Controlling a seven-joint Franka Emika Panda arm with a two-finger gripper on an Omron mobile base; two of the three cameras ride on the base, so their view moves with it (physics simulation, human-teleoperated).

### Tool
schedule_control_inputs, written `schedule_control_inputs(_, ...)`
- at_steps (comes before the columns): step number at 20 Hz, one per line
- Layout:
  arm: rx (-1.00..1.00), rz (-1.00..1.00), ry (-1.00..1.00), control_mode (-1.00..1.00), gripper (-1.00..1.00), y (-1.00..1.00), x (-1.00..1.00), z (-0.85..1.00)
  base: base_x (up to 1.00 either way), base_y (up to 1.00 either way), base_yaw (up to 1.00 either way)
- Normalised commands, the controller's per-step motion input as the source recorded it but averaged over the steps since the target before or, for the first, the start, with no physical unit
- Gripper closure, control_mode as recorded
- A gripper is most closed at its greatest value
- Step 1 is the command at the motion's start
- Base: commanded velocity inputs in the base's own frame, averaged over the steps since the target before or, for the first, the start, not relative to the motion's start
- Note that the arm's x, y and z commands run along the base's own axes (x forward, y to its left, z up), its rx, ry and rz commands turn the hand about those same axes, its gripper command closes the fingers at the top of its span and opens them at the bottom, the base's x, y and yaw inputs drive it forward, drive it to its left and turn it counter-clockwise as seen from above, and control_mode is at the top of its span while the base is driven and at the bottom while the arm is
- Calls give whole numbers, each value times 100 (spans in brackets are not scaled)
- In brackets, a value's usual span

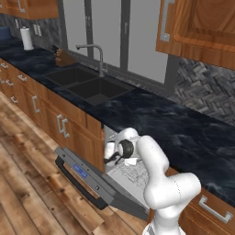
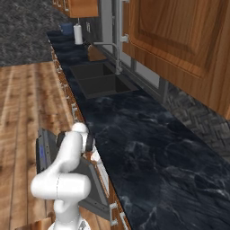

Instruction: Open the dishwasher door and pull out the top rack.

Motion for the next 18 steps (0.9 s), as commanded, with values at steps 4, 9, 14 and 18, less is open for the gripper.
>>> schedule_control_inputs(4,55,10,51,-100,-100,-59,-20,-97,0,0,0)
schedule_control_inputs(9,80,21,65,-100,-100,-16,-34,-46,0,0,0)
schedule_control_inputs(14,87,29,62,-100,-100,0,-77,-36,0,0,0)
schedule_control_inputs(18,91,30,61,-100,-100,0,-74,-34,0,0,0)
